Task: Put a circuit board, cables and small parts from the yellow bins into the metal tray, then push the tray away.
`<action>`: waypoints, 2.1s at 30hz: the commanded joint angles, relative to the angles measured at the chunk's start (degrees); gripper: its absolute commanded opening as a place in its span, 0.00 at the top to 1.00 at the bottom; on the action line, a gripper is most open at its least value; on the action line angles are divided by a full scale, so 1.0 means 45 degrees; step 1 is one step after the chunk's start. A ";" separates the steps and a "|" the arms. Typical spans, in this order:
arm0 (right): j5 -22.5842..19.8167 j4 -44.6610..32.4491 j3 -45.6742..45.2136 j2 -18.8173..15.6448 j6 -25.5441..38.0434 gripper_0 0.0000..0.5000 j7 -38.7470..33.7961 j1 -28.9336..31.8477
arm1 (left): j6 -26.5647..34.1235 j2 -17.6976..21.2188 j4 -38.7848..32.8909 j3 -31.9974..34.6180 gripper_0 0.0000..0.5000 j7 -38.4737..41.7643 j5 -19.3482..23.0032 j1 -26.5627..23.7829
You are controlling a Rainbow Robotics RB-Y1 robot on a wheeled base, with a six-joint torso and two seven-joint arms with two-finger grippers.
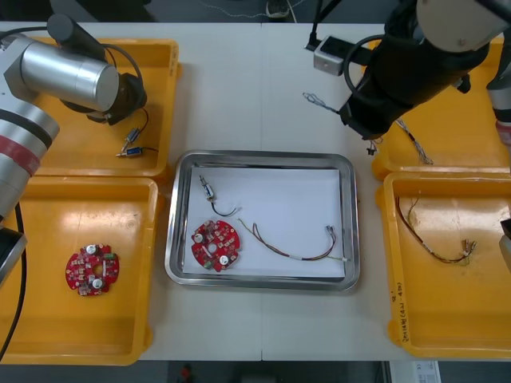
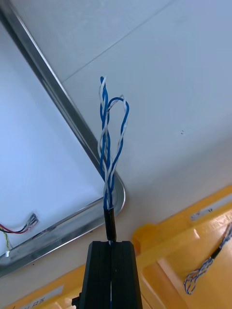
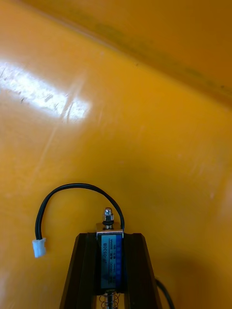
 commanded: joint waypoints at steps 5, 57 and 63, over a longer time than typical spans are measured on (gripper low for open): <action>0.0854 -0.0834 0.1887 0.0577 -0.1781 1.00 0.1902 0.0774 | 0.2395 0.0726 -0.1205 0.0827 1.00 -0.1620 0.0268 -0.0242; 0.3315 -0.0014 0.6555 -0.0243 -0.5121 0.00 0.4246 0.2141 | 1.1341 0.1566 -1.0600 0.2390 1.00 -0.1874 0.2905 0.1730; 0.3315 -0.0033 0.6379 -0.0243 -0.4925 0.00 0.4168 0.2141 | 1.1341 0.1585 -1.0580 0.2429 1.00 -0.1874 0.2865 0.1730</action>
